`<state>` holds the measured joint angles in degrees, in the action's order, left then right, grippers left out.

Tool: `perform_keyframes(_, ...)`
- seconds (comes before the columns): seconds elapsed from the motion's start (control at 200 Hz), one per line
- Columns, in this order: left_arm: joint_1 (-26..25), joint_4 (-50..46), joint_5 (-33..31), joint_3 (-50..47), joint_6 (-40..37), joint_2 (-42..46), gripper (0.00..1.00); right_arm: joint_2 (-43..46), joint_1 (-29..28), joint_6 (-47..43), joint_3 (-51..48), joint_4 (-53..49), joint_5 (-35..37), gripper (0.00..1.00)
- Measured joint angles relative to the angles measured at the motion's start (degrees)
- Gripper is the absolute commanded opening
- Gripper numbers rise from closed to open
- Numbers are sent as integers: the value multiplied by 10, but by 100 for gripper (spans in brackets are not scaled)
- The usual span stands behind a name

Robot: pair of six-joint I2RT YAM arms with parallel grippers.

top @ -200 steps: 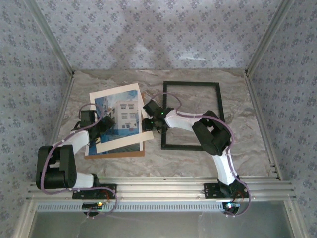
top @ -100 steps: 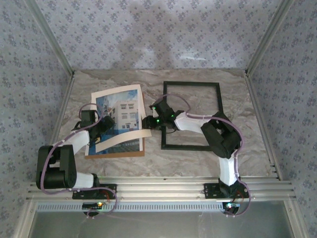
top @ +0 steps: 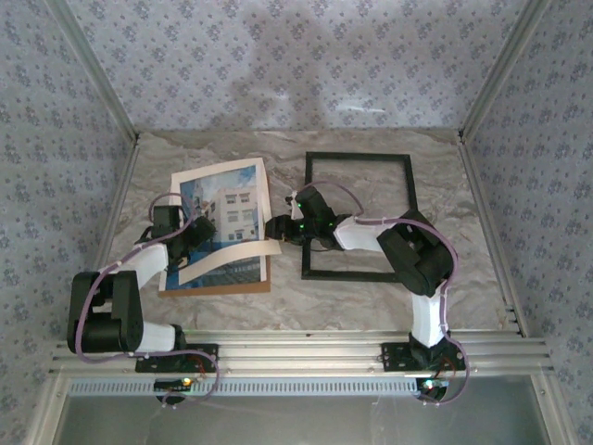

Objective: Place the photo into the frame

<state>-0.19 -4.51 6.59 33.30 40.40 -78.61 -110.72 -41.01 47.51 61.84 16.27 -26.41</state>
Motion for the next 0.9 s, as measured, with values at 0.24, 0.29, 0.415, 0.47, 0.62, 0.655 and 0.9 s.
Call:
perform_keyframes(0.24,-3,-2,-2,3,-1,-3,99,13,17,29,-28,47,-7,53)
perform_keyframes(0.29,-3,-2,-2,3,-1,-3,99,15,23,34,-31,58,-12,53)
perform_keyframes(0.415,-3,-1,-2,3,-1,-3,99,15,27,55,-34,97,-30,54)
perform_keyframes(0.47,-3,0,-2,3,-1,-3,99,15,26,64,-36,115,-39,54)
perform_keyframes(0.62,-4,0,-2,3,-1,-4,99,15,18,91,-41,153,-59,53)
perform_keyframes(0.655,-4,0,-2,3,-1,-4,99,15,16,95,-42,158,-62,52)
perform_keyframes(0.9,-6,0,-3,4,-1,-4,99,14,13,112,-47,150,-66,39)
